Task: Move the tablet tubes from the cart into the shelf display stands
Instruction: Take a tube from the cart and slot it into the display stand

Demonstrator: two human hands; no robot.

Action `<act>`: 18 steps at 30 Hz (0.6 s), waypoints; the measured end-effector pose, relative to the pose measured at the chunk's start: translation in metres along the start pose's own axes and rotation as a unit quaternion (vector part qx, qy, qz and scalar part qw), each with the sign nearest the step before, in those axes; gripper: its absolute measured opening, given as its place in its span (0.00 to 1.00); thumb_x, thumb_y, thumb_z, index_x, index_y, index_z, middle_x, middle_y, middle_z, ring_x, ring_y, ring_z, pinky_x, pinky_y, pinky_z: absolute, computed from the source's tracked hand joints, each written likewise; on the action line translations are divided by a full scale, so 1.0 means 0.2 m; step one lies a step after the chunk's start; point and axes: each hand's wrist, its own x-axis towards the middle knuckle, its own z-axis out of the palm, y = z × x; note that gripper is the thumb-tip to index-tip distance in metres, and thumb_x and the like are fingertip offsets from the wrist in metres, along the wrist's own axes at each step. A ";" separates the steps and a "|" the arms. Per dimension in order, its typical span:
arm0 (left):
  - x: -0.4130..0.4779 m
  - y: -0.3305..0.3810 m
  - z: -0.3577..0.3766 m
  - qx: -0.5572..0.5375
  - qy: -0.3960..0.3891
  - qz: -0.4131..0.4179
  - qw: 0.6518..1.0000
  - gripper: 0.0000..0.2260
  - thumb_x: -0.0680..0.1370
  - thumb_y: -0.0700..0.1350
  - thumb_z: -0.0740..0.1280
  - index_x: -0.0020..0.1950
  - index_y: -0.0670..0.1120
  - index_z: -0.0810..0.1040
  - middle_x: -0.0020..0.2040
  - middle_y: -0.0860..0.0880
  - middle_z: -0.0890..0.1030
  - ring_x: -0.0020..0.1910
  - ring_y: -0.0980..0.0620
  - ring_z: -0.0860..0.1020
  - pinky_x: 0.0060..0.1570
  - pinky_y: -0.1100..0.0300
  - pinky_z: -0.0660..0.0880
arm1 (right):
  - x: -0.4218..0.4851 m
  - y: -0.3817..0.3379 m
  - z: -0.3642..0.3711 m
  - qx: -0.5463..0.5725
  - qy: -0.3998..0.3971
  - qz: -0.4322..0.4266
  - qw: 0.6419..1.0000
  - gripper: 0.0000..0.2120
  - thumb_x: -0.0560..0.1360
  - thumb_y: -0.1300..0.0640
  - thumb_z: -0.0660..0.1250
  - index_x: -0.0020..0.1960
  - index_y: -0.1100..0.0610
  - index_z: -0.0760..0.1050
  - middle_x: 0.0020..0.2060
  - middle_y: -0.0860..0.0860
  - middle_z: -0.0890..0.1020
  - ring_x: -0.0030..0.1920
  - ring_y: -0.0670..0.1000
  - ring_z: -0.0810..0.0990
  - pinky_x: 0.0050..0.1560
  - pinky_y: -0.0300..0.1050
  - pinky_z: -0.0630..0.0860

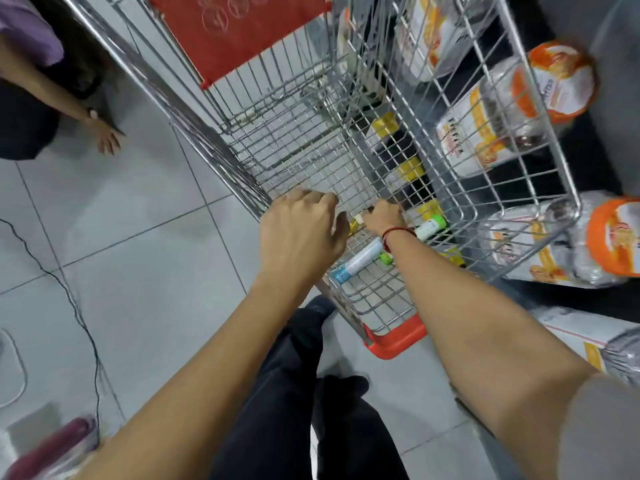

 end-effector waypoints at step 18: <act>0.00 -0.01 0.02 -0.027 0.032 0.015 0.999 0.20 0.80 0.56 0.55 0.43 0.45 0.81 0.38 0.46 0.84 0.40 0.46 0.80 0.34 0.55 0.76 | -0.15 -0.03 -0.16 0.212 -0.031 0.025 0.976 0.14 0.75 0.63 0.68 0.60 0.64 0.76 0.59 0.60 0.79 0.59 0.57 0.78 0.57 0.43 0.73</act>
